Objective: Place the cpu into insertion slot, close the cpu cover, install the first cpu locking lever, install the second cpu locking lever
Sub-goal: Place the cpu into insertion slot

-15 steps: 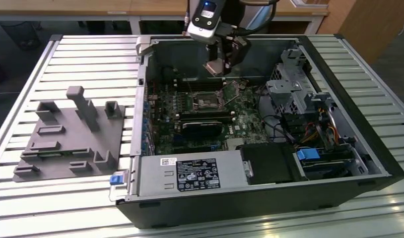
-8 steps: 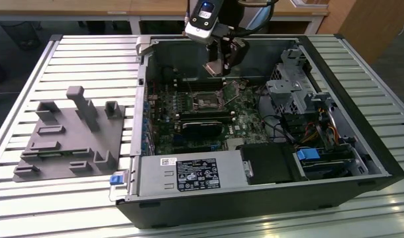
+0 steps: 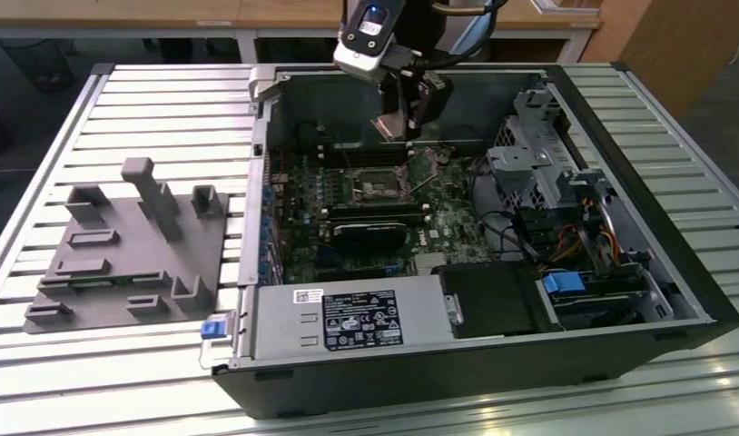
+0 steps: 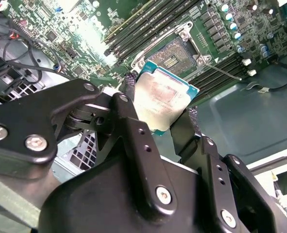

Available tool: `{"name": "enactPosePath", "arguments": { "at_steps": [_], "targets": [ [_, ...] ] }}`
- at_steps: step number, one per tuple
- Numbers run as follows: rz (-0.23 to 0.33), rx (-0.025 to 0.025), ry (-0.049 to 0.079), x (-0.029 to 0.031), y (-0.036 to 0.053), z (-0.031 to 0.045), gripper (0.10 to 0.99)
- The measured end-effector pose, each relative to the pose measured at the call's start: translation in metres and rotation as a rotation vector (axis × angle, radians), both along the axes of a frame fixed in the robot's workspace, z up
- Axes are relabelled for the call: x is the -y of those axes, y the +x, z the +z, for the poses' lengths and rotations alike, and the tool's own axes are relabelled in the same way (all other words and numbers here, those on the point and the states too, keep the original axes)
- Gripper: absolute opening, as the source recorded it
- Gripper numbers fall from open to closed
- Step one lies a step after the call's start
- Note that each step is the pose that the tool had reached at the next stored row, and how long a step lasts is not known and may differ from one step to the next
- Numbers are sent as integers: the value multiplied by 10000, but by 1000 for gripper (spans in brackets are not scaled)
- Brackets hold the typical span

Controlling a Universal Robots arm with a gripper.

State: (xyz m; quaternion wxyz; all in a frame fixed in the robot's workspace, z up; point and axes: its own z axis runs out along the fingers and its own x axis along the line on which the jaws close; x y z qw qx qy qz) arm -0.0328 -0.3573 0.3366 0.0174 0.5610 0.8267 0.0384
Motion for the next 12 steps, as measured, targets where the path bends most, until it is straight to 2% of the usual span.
{"name": "enactPosePath", "arguments": {
  "at_steps": [12],
  "targets": [
    [-614, 0, 0, 0, -2, -39, 541]
  ]
}}
